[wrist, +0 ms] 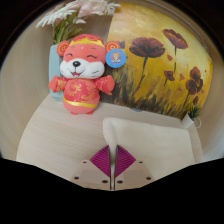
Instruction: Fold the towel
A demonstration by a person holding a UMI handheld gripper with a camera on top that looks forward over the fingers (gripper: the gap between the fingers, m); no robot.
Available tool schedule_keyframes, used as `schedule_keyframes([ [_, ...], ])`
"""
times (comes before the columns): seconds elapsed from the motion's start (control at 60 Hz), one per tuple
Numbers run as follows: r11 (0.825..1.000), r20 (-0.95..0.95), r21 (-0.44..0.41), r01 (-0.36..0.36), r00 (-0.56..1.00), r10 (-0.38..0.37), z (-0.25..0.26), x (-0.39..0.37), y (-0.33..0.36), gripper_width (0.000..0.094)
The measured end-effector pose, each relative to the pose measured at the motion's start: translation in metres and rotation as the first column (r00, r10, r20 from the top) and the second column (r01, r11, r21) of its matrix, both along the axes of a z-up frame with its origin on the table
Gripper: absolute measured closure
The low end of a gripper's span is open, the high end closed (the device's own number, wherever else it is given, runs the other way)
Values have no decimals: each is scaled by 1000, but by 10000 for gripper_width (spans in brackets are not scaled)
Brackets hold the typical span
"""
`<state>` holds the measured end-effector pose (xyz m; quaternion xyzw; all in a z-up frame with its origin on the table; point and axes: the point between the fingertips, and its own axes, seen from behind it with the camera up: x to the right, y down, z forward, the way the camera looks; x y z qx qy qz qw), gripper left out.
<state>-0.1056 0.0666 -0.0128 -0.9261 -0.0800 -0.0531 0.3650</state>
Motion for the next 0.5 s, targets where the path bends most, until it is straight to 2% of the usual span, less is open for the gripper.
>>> schedule_keyframes([
  [0.067,1000,-33,7,1,999,-1,14,0,2,903],
  [0.133,998,-20,64,-2,1000,3,46,14,5,904],
  [0.317,985,54,169,27,998,-37,127,102,7,904],
  [0.433,979,58,190,77,994,-90,138,172,0,900],
  [0.5,983,38,153,102,993,-109,117,210,-9,847],
])
